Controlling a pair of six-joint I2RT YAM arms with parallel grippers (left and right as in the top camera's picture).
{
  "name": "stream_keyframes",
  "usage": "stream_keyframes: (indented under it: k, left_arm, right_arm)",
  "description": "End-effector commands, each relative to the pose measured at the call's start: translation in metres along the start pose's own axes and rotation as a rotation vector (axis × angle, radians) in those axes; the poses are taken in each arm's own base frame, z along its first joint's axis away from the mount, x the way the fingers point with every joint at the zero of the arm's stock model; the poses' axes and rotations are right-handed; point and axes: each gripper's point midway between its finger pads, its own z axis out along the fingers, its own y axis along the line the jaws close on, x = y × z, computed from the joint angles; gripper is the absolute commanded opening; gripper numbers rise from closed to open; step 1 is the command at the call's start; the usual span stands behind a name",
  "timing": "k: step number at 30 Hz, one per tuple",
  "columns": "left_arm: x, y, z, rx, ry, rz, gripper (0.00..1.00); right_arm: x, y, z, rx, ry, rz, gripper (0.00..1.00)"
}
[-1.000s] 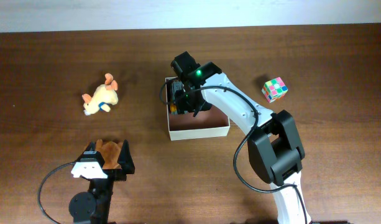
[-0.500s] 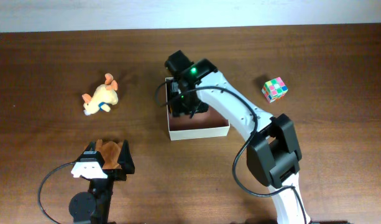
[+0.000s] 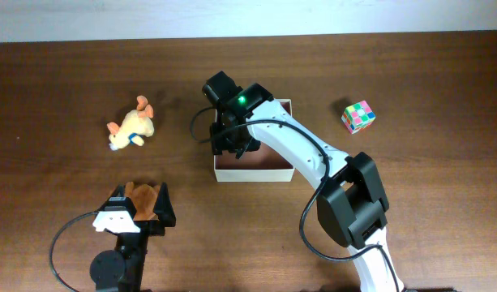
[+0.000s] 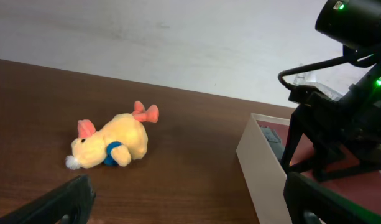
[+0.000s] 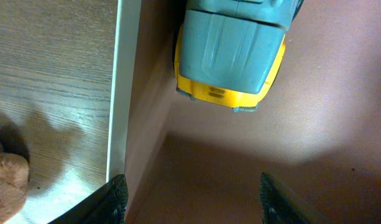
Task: Pack container
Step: 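Open the right gripper and lift it out of the box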
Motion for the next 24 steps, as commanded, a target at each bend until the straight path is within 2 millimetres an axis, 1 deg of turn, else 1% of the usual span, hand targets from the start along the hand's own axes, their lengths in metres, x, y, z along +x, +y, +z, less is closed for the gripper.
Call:
stream_keyframes:
  k: [1,6,7,9,11,13,18,19,21,24]
  left_arm:
    - [0.002,-0.002,0.000,0.014,0.000,0.016,0.99]
    - [0.002,-0.002,0.000,0.014,0.000,0.016,0.99]
    - [0.002,-0.002,0.000,0.014,0.000,0.016,0.99]
    - [0.002,-0.002,0.000,0.014,0.000,0.016,0.99]
    - [0.002,-0.002,0.000,0.014,0.000,0.016,0.99]
    - [0.002,-0.002,0.000,0.014,0.000,0.016,0.99]
    - [0.002,-0.002,0.000,0.014,0.000,0.016,0.99]
    - [0.002,-0.002,0.000,0.014,0.000,0.016,0.99]
    - [0.002,-0.002,0.000,0.014,0.000,0.016,0.99]
    - [0.002,-0.002,0.000,0.014,0.000,0.016,0.99]
  right_arm:
    - [-0.007,0.006,-0.014,-0.021,-0.039,0.017,0.63]
    - [-0.009,0.001,-0.015,0.006,-0.048,-0.012,0.64]
    - [-0.009,0.001,-0.016,0.005,-0.049,-0.024,0.66]
    - [-0.010,0.000,-0.019,0.007,-0.048,-0.034,0.67]
    - [-0.013,-0.002,-0.024,0.010,-0.054,-0.046,0.68]
    - [-0.018,-0.007,-0.032,0.029,-0.068,-0.038,0.68]
    - [-0.036,-0.022,-0.058,0.045,-0.107,-0.037,0.70]
    - [-0.040,-0.028,-0.065,0.054,-0.117,-0.039,0.72]
    - [-0.049,-0.047,-0.079,0.112,-0.144,-0.010,0.75]
    - [-0.060,-0.090,-0.103,0.236,-0.181,0.036,0.83]
